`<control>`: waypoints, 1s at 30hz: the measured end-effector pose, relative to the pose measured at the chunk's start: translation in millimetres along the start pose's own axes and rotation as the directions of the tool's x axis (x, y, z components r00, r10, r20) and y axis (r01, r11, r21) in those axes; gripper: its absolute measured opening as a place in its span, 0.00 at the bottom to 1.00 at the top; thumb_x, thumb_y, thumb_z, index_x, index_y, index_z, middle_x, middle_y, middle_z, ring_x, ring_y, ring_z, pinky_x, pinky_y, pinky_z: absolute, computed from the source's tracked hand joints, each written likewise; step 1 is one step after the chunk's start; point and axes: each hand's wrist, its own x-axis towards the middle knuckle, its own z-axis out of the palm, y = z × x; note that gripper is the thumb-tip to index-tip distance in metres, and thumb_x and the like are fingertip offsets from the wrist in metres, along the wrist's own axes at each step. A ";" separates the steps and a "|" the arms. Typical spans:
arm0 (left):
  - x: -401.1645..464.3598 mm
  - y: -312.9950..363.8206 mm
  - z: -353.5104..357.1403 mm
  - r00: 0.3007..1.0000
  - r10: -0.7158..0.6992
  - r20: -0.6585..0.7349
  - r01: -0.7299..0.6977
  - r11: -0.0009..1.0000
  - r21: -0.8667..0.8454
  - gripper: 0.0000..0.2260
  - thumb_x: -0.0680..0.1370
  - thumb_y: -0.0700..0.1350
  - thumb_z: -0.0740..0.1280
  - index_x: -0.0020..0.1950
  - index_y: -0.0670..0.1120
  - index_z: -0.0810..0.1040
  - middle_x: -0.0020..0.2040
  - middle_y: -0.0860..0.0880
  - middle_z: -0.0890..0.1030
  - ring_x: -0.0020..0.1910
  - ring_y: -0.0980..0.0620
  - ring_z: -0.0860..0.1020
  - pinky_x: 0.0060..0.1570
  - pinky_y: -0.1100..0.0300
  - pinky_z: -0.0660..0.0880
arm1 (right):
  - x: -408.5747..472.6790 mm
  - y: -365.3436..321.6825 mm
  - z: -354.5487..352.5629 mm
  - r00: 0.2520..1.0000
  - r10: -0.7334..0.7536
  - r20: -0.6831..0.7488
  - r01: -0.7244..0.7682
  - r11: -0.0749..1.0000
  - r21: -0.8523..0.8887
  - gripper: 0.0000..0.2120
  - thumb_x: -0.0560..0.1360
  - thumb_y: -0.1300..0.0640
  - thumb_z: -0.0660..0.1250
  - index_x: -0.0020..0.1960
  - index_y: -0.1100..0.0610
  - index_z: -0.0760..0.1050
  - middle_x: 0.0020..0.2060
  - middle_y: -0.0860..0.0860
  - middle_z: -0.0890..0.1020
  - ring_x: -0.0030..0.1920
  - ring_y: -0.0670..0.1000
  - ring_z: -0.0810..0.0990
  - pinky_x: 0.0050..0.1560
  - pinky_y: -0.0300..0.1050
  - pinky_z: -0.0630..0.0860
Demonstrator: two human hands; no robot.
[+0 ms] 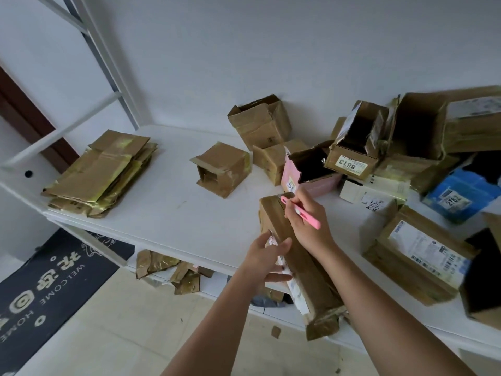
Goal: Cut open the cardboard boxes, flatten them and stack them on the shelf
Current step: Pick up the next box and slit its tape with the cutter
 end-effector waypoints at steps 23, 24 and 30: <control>-3.3 0.2 43.7 0.964 0.092 -0.250 -0.049 0.984 0.172 0.28 0.81 0.46 0.66 0.79 0.50 0.58 0.56 0.49 0.76 0.49 0.42 0.81 0.28 0.55 0.80 | -153.2 -40.1 -148.9 0.840 0.406 0.359 -0.483 0.861 0.156 0.15 0.76 0.47 0.68 0.35 0.52 0.67 0.28 0.56 0.72 0.29 0.48 0.71 0.33 0.41 0.70; -3.8 0.1 45.5 0.959 0.124 -0.254 -0.071 0.976 0.206 0.29 0.81 0.45 0.64 0.79 0.52 0.56 0.59 0.48 0.76 0.50 0.42 0.81 0.28 0.55 0.80 | -151.0 -42.0 -147.9 0.838 0.412 0.357 -0.495 0.850 0.182 0.16 0.76 0.49 0.68 0.35 0.53 0.66 0.27 0.54 0.71 0.29 0.47 0.71 0.34 0.40 0.70; -8.2 -5.9 50.2 0.796 0.604 0.032 -0.378 0.456 0.806 0.37 0.78 0.35 0.59 0.78 0.66 0.50 0.80 0.54 0.46 0.79 0.42 0.51 0.70 0.39 0.66 | -144.9 -45.3 -148.8 0.811 0.479 0.336 -0.570 0.774 0.275 0.15 0.69 0.47 0.68 0.34 0.54 0.68 0.26 0.52 0.73 0.28 0.45 0.74 0.32 0.31 0.69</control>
